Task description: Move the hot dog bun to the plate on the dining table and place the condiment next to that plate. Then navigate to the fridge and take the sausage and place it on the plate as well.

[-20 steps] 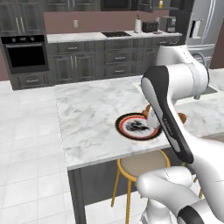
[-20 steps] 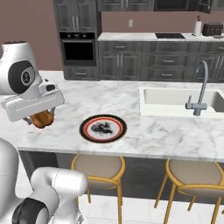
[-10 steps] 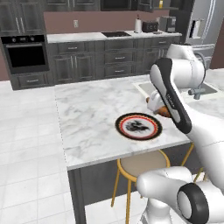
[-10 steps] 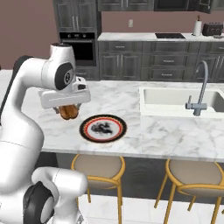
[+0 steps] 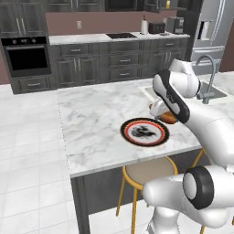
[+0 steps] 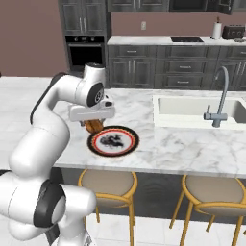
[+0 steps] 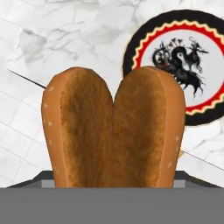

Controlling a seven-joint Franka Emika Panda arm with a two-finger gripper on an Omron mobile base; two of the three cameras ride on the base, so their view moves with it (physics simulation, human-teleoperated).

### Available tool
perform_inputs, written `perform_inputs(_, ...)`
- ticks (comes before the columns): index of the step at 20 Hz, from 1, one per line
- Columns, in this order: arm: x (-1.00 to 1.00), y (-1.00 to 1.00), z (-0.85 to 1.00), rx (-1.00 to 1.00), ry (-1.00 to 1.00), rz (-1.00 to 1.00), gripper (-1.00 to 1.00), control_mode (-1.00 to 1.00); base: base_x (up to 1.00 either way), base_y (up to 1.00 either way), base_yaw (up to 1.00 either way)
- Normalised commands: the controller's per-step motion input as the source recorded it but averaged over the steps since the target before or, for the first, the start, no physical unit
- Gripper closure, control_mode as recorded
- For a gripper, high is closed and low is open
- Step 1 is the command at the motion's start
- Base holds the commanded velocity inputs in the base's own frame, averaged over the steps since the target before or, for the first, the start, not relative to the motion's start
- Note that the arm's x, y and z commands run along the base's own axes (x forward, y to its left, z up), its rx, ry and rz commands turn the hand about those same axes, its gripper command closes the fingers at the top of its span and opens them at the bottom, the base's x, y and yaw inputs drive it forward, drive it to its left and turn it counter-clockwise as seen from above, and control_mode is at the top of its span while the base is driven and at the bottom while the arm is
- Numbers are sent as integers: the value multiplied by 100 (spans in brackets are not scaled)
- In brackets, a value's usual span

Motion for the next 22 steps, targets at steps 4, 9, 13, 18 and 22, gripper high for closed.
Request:
perform_inputs(4,64,0,-61,0,1,0,100,-100,0,0,0)
perform_inputs(9,66,0,-51,0,3,0,100,-100,0,0,0)
perform_inputs(13,64,0,-46,0,6,0,100,-100,0,0,0)
perform_inputs(18,55,-2,-43,0,6,0,100,-100,0,0,0)
perform_inputs(22,42,-7,-33,0,0,0,100,-100,0,0,0)
